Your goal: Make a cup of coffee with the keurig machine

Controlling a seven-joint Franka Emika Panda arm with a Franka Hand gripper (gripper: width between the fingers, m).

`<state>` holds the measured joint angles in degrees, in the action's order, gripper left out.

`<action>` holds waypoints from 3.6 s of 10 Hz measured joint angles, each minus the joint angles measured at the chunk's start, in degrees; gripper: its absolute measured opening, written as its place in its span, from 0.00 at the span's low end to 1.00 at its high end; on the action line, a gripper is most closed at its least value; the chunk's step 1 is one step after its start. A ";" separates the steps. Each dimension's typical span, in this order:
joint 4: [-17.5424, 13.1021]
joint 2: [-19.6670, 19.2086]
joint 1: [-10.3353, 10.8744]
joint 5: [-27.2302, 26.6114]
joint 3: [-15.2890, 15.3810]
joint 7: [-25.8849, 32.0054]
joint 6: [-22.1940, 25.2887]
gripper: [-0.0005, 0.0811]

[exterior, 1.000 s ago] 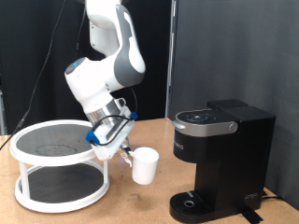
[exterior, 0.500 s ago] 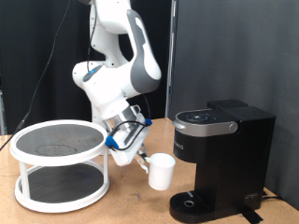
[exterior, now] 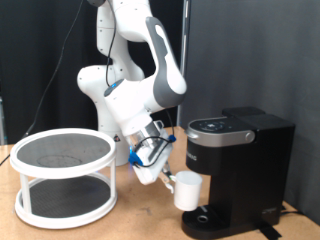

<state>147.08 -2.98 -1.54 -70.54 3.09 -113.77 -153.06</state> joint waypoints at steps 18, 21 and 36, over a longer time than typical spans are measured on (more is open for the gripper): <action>-3.46 -7.47 -0.12 -9.43 4.53 4.15 -3.24 0.58; -3.30 -7.24 -1.69 -9.37 4.15 6.38 0.29 0.75; 1.45 -2.10 -3.35 -5.46 4.33 4.55 6.20 0.91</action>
<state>148.53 -5.09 -4.89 -76.00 7.42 -109.22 -146.86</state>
